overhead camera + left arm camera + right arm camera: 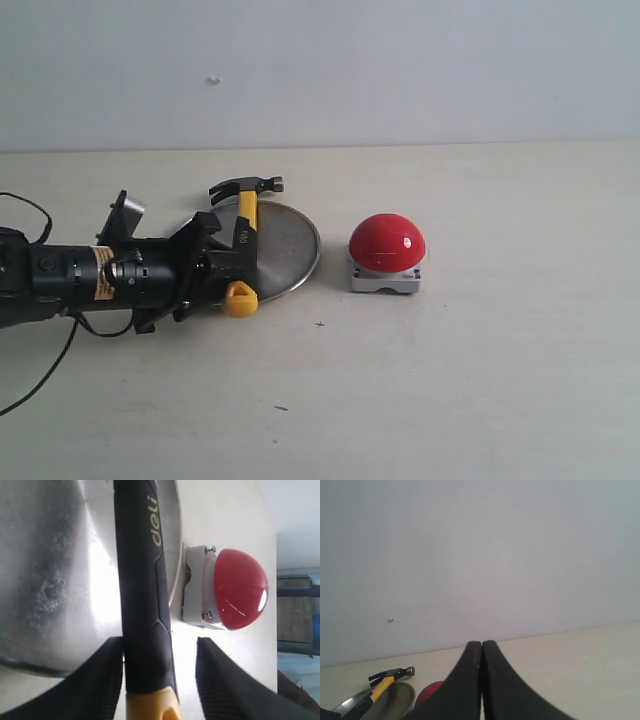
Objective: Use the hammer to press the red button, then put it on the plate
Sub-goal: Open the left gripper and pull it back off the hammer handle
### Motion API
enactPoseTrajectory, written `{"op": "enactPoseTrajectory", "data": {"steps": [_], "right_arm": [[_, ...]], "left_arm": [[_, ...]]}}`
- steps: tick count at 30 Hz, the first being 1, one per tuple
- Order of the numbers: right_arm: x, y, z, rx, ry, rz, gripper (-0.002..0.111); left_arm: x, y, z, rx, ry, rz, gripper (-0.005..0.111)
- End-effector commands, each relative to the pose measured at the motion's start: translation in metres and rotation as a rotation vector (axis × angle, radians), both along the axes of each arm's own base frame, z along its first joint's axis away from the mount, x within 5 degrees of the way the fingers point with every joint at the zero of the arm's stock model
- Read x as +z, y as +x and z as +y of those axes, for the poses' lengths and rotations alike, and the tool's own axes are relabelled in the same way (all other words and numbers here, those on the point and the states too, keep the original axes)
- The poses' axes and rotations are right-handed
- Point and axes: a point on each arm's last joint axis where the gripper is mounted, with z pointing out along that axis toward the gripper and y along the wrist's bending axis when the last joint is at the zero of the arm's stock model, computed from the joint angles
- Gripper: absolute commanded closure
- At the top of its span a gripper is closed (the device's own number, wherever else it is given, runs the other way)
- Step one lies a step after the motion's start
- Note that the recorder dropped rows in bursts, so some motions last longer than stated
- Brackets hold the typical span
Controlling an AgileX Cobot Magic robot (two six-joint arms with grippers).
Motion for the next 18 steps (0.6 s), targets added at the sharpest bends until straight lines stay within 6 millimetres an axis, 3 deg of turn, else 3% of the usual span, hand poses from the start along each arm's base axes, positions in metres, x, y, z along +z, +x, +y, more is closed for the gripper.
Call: {"op": "enactPoseTrajectory", "data": {"steps": [1,9,13,15,18], "right_arm": [[-0.001,0.0,0.001,0.011,-0.001,-0.002,0.108],[-0.001,0.0,0.001,0.011,-0.001,-0.002,0.108],[-0.001,0.0,0.001,0.011,-0.001,-0.002,0.108],[-0.001,0.0,0.001,0.011,-0.001,-0.002,0.108],[-0.001,0.0,0.001,0.011,-0.001,-0.002,0.108]], "left_arm": [[0.01,-0.004,0.01,0.003,-0.007,-0.018,0.061],[0.006,-0.011,0.018,0.009,-0.003,0.005,0.061],[0.021,-0.01,0.016,0.003,-0.054,-0.054,0.063],[0.034,-0.009,0.016,0.0,-0.058,-0.105,0.072],[0.059,-0.008,0.024,0.016,-0.068,-0.183,0.096]]}}
